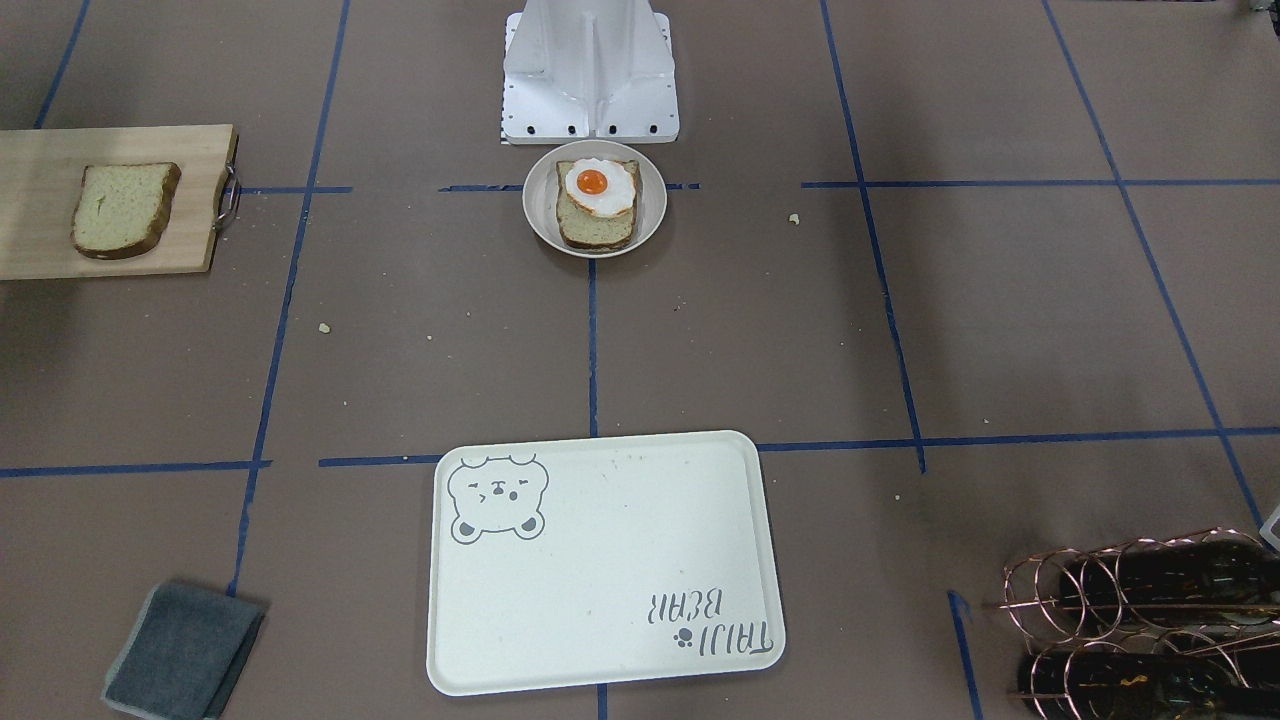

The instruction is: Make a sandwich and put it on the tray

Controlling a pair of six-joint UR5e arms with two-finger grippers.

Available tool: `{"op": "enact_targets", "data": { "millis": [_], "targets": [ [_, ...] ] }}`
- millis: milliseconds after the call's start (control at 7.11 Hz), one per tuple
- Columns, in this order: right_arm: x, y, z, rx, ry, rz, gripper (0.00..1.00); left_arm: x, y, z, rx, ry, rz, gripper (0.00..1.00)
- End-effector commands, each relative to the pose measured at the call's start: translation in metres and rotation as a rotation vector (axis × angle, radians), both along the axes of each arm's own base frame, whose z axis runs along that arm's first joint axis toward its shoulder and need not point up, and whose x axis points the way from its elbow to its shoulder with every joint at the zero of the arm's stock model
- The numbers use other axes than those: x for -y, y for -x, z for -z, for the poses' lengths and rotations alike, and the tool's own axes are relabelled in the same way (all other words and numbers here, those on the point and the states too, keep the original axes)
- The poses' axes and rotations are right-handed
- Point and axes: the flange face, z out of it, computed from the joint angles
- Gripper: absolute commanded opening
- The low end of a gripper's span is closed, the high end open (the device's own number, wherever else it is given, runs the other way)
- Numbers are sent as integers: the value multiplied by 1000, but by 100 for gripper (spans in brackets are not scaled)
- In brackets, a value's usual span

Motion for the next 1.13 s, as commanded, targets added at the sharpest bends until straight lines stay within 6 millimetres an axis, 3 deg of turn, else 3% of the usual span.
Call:
{"op": "enact_targets", "data": {
  "millis": [0,141,422,563,704,844,985],
  "targets": [
    [7,0,6,1,-10,-6,100,0,0,2,0,-5,0,100],
    [26,1,27,6,-58,-7,100,0,1,3,0,-8,2,100],
    [67,31,109,14,-215,37,100,1,-2,15,-34,-29,-1,100],
    [75,57,121,27,-207,56,100,1,-2,20,-43,-38,-2,100],
    [70,74,123,49,-154,40,100,1,-4,24,-62,-45,-3,100],
    [59,86,123,98,-77,2,100,2,-4,26,-62,-51,-3,100],
    [34,98,110,114,-99,-4,100,4,-4,29,-61,-91,-5,100]
  ]
}}
